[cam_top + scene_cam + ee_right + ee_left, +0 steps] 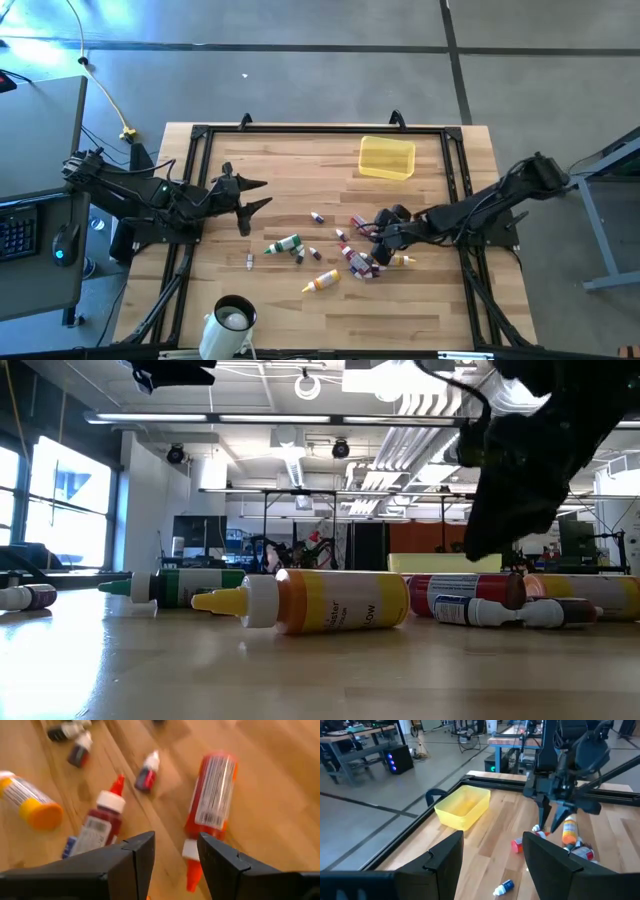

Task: Pick & Place food coloring
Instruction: Put the big orange food coloring bottle into the yellow bin

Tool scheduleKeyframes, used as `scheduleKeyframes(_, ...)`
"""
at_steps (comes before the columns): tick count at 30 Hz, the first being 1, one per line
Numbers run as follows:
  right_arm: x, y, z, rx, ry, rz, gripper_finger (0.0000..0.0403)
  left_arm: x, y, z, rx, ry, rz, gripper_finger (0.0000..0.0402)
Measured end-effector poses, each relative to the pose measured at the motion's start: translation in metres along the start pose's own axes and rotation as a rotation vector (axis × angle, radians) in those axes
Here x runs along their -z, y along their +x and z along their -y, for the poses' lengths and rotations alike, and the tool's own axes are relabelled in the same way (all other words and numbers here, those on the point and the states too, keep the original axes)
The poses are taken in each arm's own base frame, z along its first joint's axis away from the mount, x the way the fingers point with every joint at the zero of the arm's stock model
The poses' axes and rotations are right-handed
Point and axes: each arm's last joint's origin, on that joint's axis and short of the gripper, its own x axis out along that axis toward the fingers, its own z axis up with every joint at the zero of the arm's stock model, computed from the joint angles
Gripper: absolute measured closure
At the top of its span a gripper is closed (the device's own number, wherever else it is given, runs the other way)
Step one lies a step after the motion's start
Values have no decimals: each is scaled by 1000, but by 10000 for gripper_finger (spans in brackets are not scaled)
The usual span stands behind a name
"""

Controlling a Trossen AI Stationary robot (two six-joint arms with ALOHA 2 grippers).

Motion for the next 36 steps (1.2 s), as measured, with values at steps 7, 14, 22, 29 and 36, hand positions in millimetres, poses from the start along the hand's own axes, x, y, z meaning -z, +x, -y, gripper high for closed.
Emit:
scheduleKeyframes(7,-1,8,8,36,15,-44,261,0,0,1,19,3,-3,200)
scheduleKeyframes(14,-1,10,14,60,21,-85,261,0,0,1,29,4,-5,200)
scheduleKeyframes(22,-1,10,13,59,20,-83,261,0,0,1,29,4,-4,200)
scheduleKeyframes(29,-1,10,14,70,25,-72,261,0,0,1,29,4,-4,200)
scheduleKeyframes(36,4,22,13,74,21,-104,261,0,0,1,29,4,-4,200)
